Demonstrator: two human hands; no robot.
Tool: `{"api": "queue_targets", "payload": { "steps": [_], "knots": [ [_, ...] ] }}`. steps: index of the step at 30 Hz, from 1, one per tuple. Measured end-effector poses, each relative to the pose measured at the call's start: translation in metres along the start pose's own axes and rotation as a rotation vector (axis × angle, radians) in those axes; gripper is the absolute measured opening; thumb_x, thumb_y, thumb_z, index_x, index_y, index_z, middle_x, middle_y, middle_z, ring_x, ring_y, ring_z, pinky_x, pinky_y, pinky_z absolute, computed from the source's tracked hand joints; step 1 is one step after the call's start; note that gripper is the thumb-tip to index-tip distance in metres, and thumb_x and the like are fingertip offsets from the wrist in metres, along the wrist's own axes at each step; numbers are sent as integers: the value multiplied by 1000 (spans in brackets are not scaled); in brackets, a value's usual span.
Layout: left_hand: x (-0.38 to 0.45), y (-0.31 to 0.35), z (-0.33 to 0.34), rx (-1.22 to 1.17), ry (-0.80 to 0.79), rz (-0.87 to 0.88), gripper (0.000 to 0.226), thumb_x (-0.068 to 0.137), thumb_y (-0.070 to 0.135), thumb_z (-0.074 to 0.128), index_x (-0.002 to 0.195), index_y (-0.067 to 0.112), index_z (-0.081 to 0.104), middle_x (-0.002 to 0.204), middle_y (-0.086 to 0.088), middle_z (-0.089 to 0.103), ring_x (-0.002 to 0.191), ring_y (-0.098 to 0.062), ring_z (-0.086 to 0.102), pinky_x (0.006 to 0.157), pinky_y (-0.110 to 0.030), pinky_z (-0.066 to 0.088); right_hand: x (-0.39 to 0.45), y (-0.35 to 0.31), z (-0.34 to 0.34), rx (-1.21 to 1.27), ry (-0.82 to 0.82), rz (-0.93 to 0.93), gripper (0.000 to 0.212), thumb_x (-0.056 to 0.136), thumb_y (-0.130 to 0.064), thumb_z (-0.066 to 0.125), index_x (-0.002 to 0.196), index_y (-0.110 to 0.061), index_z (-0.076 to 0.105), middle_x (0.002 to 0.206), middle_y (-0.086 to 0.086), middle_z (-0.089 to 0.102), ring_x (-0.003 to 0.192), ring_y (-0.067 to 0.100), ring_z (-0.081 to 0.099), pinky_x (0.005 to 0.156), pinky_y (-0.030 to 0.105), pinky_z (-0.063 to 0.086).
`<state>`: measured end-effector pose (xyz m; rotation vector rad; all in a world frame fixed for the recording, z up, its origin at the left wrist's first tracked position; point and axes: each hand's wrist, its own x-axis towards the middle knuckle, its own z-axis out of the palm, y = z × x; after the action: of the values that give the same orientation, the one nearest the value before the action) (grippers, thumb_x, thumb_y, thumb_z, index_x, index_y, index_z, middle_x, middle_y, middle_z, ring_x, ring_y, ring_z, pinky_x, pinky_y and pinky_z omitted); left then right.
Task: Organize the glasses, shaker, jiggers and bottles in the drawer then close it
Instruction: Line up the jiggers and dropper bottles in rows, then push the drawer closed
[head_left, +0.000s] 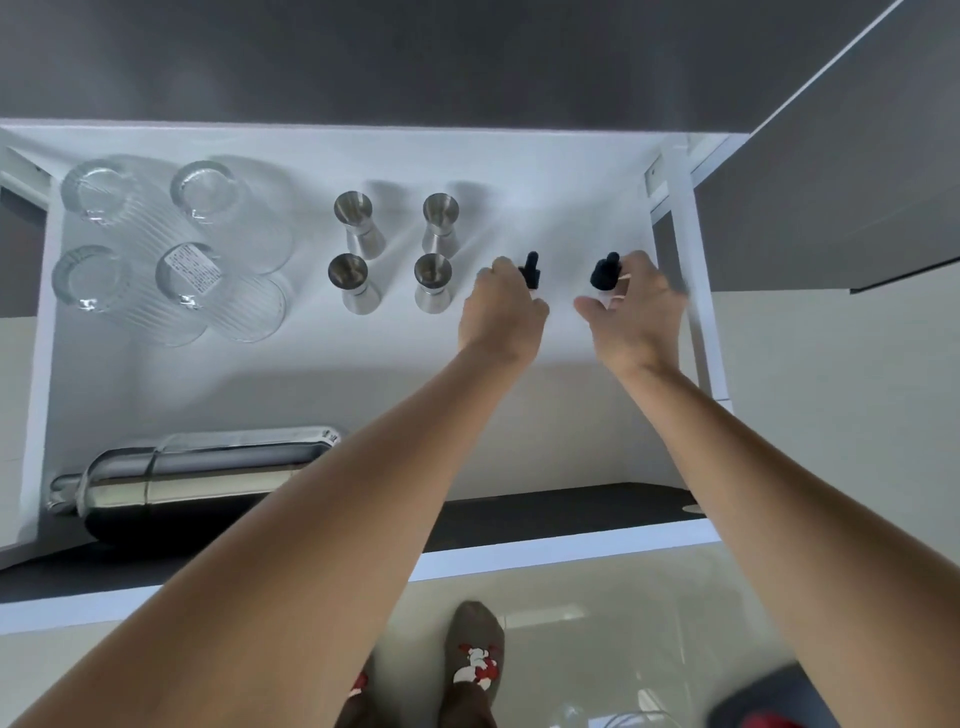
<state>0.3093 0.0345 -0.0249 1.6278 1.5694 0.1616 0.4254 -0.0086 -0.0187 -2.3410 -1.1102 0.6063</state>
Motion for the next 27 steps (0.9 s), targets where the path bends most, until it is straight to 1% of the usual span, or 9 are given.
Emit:
{"api": "queue_targets", "payload": {
  "steps": [4,9,11,12,14,17,22,25,27],
  "knots": [
    [3,-6,1,-132,208,189,24,92,10,58,111,-2,49,107,-15,63,90,-34,62,75,-42,50,10,-5,11,80,2,-108,26,77,-8,72,99,-9,57,86,0,66,79,25,65,64,15,46],
    [7,-12,4,-112,194,204,23,91,1,58,111,0,48,103,-9,66,78,-23,54,63,-24,34,15,-9,22,81,-28,-137,27,76,-6,71,98,-8,56,82,-6,62,77,27,64,65,13,45],
    [8,-13,2,-119,172,172,27,90,0,59,115,2,48,108,-8,65,85,-24,58,66,-22,35,15,-11,23,89,-57,-108,32,76,-7,72,102,-7,55,86,-5,62,81,28,63,74,25,52],
    [7,-13,1,-125,157,155,31,90,1,61,119,3,48,113,-9,64,94,-25,60,70,-23,38,14,-12,22,92,-93,-82,37,77,-8,72,108,-8,53,91,-3,62,87,29,63,78,32,52],
    [0,-11,-5,-129,120,125,45,89,2,63,130,4,44,126,-11,59,113,-25,57,84,-26,43,10,-14,18,43,-175,-10,56,79,-11,73,126,-12,43,113,5,60,106,28,57,80,31,48],
    [-31,-10,-17,-119,102,115,54,89,2,64,137,5,40,125,-14,57,112,-26,55,87,-27,42,-8,-17,3,-21,-216,97,70,83,-16,70,140,-13,29,141,10,45,130,29,43,93,32,45],
    [-122,-35,-52,-134,178,206,37,88,11,66,125,6,59,115,-10,70,105,-24,67,89,-27,51,-80,-30,-38,-131,-370,203,53,87,-30,63,134,-10,47,137,9,53,126,27,49,100,34,41],
    [-180,-71,-78,0,263,181,28,93,23,59,117,9,65,107,-5,73,98,-24,69,86,-34,54,-137,-33,-50,-260,-445,125,42,92,-37,56,123,-9,58,125,8,64,119,27,56,100,35,40],
    [-211,-99,-93,126,303,127,35,93,33,48,112,11,67,104,-3,73,101,-26,68,97,-44,49,-167,-32,-48,-417,-412,48,42,94,-47,47,116,-15,61,119,5,67,122,26,53,107,43,34]
  ]
}}
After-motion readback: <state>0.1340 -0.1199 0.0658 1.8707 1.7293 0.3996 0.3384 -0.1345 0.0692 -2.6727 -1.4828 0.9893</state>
